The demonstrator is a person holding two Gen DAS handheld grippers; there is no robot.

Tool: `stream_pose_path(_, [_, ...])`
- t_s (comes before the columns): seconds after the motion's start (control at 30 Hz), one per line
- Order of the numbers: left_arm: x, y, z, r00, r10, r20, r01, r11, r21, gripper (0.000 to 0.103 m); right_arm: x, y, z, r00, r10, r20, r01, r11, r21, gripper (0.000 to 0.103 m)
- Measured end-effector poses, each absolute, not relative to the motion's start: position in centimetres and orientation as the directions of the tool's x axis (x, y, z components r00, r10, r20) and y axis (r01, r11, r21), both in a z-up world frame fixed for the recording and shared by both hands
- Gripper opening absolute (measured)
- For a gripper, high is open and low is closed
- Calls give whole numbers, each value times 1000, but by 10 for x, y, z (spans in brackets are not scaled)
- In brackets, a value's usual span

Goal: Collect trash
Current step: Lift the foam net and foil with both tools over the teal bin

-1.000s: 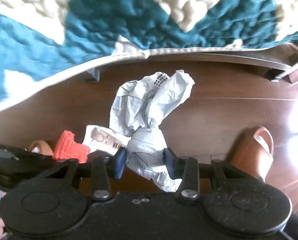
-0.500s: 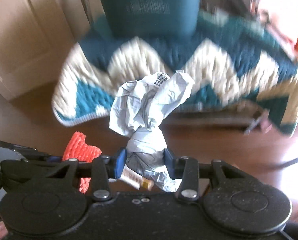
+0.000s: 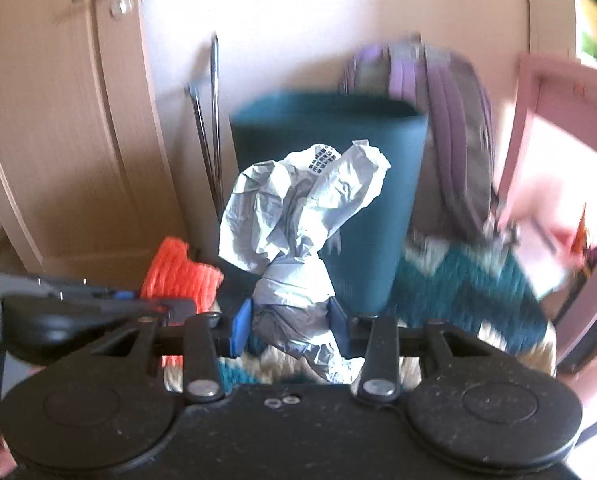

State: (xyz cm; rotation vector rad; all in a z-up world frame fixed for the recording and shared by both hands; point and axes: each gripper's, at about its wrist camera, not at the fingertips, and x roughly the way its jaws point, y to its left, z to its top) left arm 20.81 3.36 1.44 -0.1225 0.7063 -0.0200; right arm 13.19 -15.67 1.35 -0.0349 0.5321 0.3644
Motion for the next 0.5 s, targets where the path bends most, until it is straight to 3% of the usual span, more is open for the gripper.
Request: stream_pose_path(0.5, [255,25,163,913,-68,-402,35,995,-89,18,163,-175,129,907,323,-271,-335,942,2,40])
